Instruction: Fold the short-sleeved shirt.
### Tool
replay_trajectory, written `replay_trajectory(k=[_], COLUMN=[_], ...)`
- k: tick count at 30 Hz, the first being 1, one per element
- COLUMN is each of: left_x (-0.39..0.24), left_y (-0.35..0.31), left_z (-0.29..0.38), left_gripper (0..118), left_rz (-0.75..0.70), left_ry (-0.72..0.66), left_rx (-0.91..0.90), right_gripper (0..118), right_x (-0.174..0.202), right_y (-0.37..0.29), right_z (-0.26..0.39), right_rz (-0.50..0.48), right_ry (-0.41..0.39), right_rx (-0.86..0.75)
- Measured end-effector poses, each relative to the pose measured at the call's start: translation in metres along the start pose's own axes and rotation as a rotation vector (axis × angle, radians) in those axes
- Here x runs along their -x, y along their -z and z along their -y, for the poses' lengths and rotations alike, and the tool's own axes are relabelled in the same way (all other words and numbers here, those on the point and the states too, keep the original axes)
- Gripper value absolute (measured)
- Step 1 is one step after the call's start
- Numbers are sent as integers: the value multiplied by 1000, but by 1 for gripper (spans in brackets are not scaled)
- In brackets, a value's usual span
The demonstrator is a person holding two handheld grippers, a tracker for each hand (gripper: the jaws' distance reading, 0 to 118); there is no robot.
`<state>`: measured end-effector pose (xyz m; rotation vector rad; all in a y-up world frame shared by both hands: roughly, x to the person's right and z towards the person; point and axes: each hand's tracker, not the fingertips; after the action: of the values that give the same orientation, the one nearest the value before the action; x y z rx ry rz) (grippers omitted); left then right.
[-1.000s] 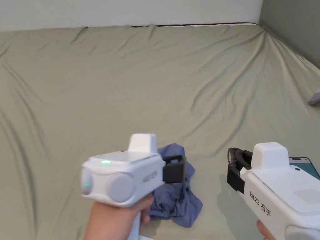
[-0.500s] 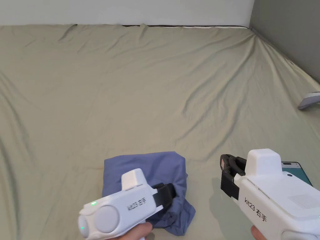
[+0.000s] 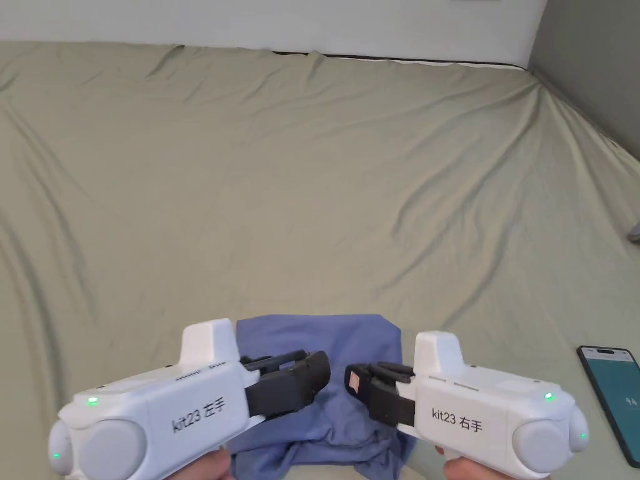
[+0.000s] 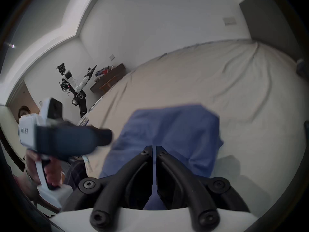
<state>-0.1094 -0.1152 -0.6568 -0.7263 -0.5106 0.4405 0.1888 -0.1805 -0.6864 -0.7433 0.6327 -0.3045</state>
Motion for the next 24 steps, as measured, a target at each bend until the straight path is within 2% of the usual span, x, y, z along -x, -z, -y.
replay_trajectory(k=[1,2,3,4,5,6,9,11,12,13,14,15,16,17,18,19,20,21,24], left_x=[13,28,41,58,78,95,130,133,129,123,116,110,104,103,105,97,91,88,108], left_y=[-5,-9,-11,-12,-7,-1,25,48,59,71,82,89,97,99,90,86,78,70,32], left_z=[-1,0,1,3,6,8,20,29,30,31,30,28,26,25,16,7,-1,-7,-33], left_gripper=[88,92,93,93,94,94,93,91,90,82,42,22,22,22,22,21,21,21,21], left_rz=[-23,-49,-63,-63,-49,-21,193,387,432,447,418,345,174,157,247,186,117,104,42], left_ry=[-4,-18,-39,-77,-146,-227,-457,-521,-524,-516,-499,-482,-460,-467,-492,-453,-323,-278,-264], left_rx=[-11,-6,-7,1,30,68,128,108,110,111,114,130,197,202,180,216,243,244,241], right_gripper=[4,4,2,2,2,2,2,2,2,2,2,2,2,2,2,2,2,2,2], right_x=[-9,-19,-27,-34,-37,-35,-31,-32,-34,-36,-37,-37,-37,-35,-33,-31,-29,-26,-12], right_y=[5,8,9,8,4,3,3,3,3,3,3,2,0,-2,-4,-6,-8,-9,-11], right_z=[6,13,17,18,16,11,9,13,14,16,17,16,15,14,14,13,11,10,7], right_rz=[34,82,127,133,89,98,117,107,93,88,82,81,78,83,82,77,71,67,62], right_ry=[37,65,80,99,124,105,68,95,118,127,134,134,133,123,113,105,98,93,67], right_rx=[16,40,49,40,14,29,39,17,4,0,-3,-3,-4,-3,-4,-8,-8,-7,-10])
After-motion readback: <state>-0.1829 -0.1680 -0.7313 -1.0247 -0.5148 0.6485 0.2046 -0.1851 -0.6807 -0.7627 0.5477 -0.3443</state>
